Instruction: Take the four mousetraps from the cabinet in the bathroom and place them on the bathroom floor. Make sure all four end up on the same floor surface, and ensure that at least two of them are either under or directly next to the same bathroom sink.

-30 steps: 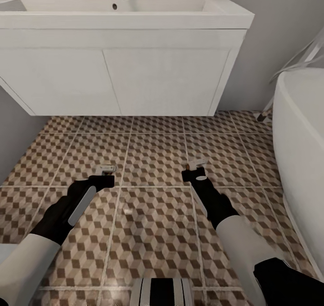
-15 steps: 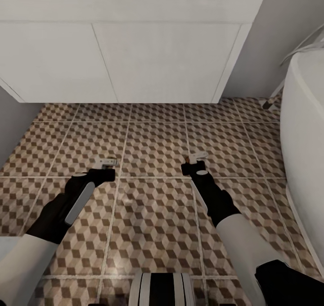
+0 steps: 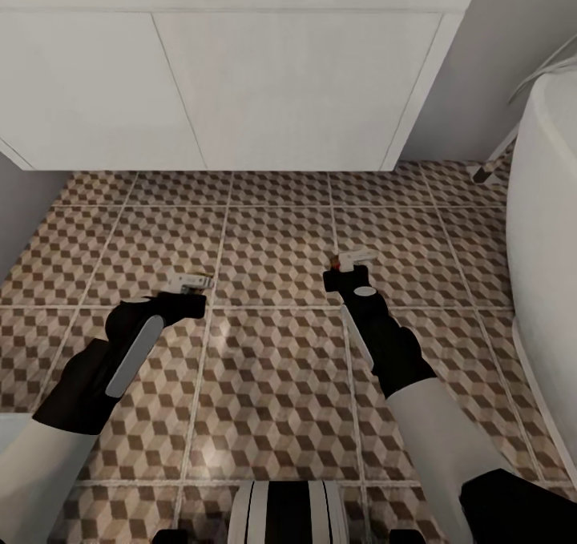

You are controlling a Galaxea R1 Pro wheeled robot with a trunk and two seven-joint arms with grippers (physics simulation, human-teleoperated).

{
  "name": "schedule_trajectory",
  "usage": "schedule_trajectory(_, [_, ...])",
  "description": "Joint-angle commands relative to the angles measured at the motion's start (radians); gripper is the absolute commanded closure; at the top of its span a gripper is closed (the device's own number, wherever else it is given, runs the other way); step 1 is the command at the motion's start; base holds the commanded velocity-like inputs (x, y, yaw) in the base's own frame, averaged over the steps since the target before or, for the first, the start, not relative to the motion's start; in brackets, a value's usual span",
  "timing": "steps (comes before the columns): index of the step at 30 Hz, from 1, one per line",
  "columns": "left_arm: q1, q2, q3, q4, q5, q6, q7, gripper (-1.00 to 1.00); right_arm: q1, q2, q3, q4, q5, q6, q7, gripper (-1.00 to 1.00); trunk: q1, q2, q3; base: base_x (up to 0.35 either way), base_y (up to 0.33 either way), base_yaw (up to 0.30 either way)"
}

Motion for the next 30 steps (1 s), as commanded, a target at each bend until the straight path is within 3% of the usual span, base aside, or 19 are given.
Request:
schedule_trajectory(1, [-0.001,0.001,-0.001,0.000,-0.002,0.000,0.011,1.00,0.000,0.000,0.006,-0.008,0.007,0.008,-0.003,1.00,0.000,0.000,-0.001,0.000,0.000,0.000])
schedule_trajectory(4, [-0.001,-0.010,0.004,0.009,-0.048,-0.019,0.012,1.00,-0.001,0.001,0.028,-0.019,0.010,0.009,-0.006,1.00,0.000,0.000,-0.002,0.000,0.000,0.000])
schedule_trajectory(8, [-0.018,-0.060,0.014,0.049,-0.181,-0.031,0.012,1.00,-0.014,0.013,0.040,-0.025,0.020,0.012,-0.008,1.00,0.000,0.000,-0.002,0.000,0.000,0.000])
schedule_trajectory(10, [-0.074,-0.088,0.019,0.105,-0.267,-0.033,0.011,1.00,-0.033,0.025,0.042,-0.025,0.025,0.028,-0.008,1.00,0.000,0.000,-0.002,0.000,0.000,0.000])
schedule_trajectory(13, [-0.164,-0.111,0.034,0.220,-0.317,-0.034,0.008,1.00,-0.060,0.044,0.043,-0.020,0.029,0.073,-0.008,1.00,0.000,0.000,-0.003,0.000,0.000,0.000])
schedule_trajectory(22, [-0.342,-0.124,0.063,0.430,-0.340,-0.033,0.003,1.00,-0.142,0.044,0.043,0.039,0.031,0.113,-0.010,1.00,0.000,0.000,-0.003,0.000,0.000,0.000])
schedule_trajectory(26, [-0.369,-0.136,0.066,0.457,-0.339,-0.035,0.001,1.00,-0.204,0.044,0.043,0.145,0.031,0.109,-0.010,1.00,0.000,0.000,-0.003,0.000,0.000,0.000])
schedule_trajectory(30, [-0.375,-0.143,0.074,0.504,-0.338,-0.038,-0.002,1.00,-0.225,0.044,0.043,0.197,0.031,0.107,-0.011,1.00,0.000,0.000,-0.003,0.000,0.000,0.000])
